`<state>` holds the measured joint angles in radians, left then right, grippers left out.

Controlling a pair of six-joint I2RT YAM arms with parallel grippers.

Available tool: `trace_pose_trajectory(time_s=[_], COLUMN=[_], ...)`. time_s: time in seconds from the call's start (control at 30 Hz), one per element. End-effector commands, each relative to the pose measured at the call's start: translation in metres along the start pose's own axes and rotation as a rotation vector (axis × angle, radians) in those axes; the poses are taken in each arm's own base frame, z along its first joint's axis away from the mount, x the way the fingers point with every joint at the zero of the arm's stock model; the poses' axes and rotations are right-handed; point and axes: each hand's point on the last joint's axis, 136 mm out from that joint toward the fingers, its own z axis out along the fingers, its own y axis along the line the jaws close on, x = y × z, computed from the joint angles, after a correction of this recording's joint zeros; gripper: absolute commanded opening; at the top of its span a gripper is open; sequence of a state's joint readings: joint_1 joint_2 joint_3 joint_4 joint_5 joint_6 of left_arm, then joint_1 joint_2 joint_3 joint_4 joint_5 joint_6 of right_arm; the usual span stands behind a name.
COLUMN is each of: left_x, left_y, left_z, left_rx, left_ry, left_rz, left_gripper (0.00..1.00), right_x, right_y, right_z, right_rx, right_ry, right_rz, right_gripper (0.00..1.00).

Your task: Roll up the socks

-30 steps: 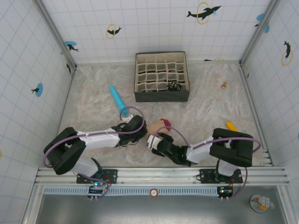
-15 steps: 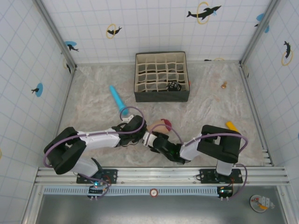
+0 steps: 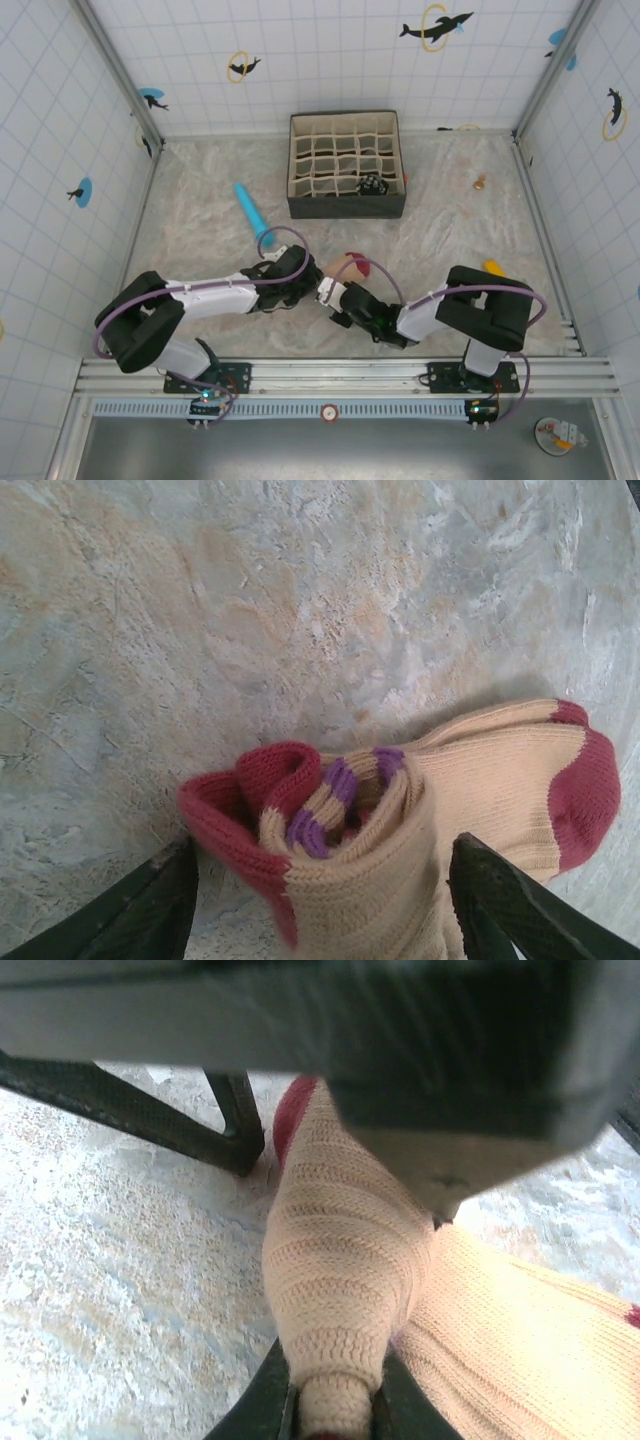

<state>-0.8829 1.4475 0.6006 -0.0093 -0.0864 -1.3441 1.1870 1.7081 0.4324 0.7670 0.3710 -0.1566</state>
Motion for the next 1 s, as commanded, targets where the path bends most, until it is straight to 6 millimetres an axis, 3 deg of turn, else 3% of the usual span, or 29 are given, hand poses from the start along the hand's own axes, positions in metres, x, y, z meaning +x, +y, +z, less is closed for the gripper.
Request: trace_pose_trajectory(time_s=[0.0,0.4,0.63,0.97], left_x=[-0.001,-0.006,0.0,0.029], left_y=[-0.011,-0.006,-0.024,-0.044], left_z=[-0.011,-0.018,-0.017,0.0], left_rx=[0.018,0.025,0.077,0.102], left_ry=[0.0,-0.034,-0.002,0.072], left_rz=[0.002,0.003,0.026,0.045], left_gripper=[0.68,0.62,0.51,0.55], right_x=[0.051,0.097,0.111,0.116], right_y=[0.014,0.021,0.023,0.014], right_z=[-0.008,-0.026,-0.038,-0.036], right_rx=[-0.11,-0.244,-0.311,-0.253], right_ry=[0.149,0.337,0.404,0.403], right_rz=[0.073,0.438,0.655,0.659], right_gripper=[0.0,0.0,0.0,0.0])
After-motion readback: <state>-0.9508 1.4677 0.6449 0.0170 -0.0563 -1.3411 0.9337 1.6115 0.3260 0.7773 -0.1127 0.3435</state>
